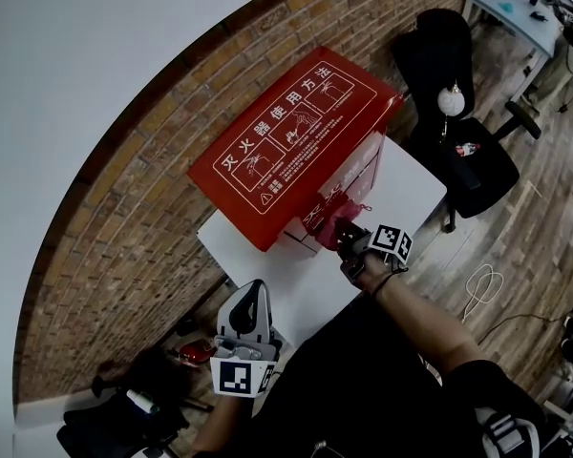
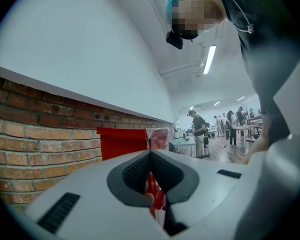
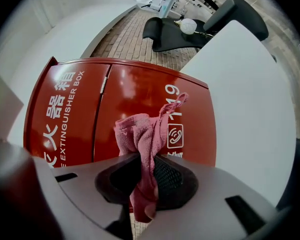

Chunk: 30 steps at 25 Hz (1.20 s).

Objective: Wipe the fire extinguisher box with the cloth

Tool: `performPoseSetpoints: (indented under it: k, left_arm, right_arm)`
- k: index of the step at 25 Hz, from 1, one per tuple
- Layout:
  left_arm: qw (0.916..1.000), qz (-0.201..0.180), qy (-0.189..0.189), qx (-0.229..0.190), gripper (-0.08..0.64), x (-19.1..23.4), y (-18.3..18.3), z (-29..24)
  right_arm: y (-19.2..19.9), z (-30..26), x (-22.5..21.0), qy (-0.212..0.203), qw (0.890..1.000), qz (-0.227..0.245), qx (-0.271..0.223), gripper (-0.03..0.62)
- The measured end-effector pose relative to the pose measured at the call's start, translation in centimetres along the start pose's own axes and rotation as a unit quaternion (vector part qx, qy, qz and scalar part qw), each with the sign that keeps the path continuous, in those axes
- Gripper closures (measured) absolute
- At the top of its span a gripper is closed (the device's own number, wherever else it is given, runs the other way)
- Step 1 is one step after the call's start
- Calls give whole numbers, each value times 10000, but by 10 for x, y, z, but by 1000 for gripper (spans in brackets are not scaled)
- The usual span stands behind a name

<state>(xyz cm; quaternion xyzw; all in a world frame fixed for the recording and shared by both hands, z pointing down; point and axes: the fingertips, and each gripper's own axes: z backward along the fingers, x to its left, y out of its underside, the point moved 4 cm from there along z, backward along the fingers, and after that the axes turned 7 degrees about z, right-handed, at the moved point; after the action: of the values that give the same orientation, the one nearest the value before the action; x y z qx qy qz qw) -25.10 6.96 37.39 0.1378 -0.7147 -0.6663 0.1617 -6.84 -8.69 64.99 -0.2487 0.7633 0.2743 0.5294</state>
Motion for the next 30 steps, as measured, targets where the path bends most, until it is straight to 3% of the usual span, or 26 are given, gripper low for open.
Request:
performPoseSetpoints:
  k: [30]
  left_arm:
    - [9990, 11, -414, 164, 526, 20, 0, 6]
  right_arm:
    - [11, -27, -97, 976, 9949, -108, 240, 514]
